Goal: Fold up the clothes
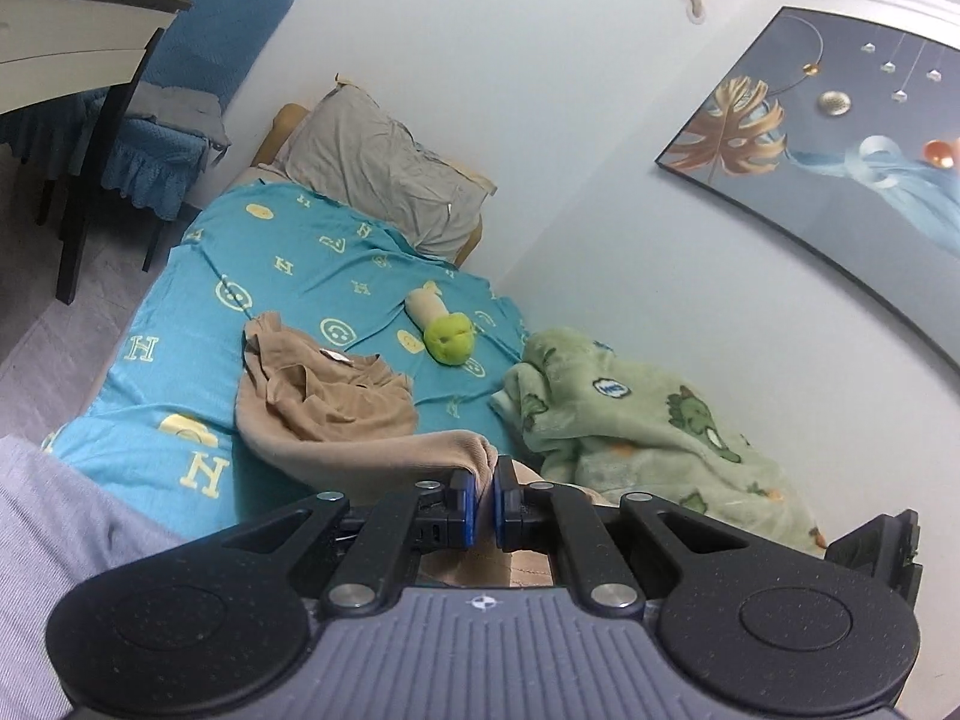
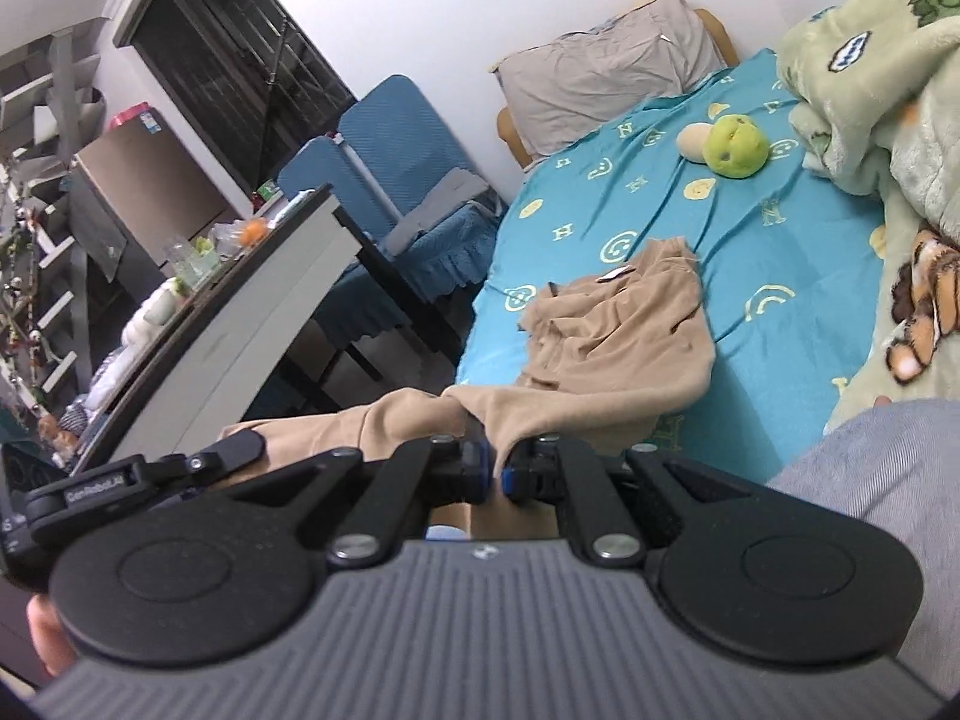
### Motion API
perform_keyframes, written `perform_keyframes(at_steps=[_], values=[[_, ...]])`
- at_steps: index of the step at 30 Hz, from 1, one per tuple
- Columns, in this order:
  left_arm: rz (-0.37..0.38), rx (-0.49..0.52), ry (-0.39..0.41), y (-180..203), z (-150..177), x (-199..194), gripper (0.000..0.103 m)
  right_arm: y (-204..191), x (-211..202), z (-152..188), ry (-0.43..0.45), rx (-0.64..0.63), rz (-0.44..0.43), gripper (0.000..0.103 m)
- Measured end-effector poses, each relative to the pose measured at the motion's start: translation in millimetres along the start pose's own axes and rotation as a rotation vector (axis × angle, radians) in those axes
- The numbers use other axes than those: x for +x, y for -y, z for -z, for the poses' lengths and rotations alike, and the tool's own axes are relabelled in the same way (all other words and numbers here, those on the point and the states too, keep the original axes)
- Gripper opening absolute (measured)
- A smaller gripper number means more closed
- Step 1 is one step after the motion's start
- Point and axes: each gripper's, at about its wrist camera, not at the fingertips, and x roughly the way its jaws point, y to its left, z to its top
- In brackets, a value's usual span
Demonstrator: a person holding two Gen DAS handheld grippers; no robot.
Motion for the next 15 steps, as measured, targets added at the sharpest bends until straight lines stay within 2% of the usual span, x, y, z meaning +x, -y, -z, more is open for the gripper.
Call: perform_keyframes(at_steps=[6, 10, 15], values=[[-0.050, -0.004, -0.003, -29.0, -27.0, 54.7, 0.007, 6.1, 46.9, -26.8, -0.008, -0.022, 0.041, 0.008], [-0.093, 0.003, -0.005, -49.0, -55.1, 112.0, 0.007, 19.6, 100.0, -51.3, -0.016, -0.040, 0.092, 0.008], [-0.172, 0.044, -0.015, -79.4, -72.5, 195.2, 0.008, 44.2, 172.2, -74.9, -0.050, -0.055, 0.168, 0.008]])
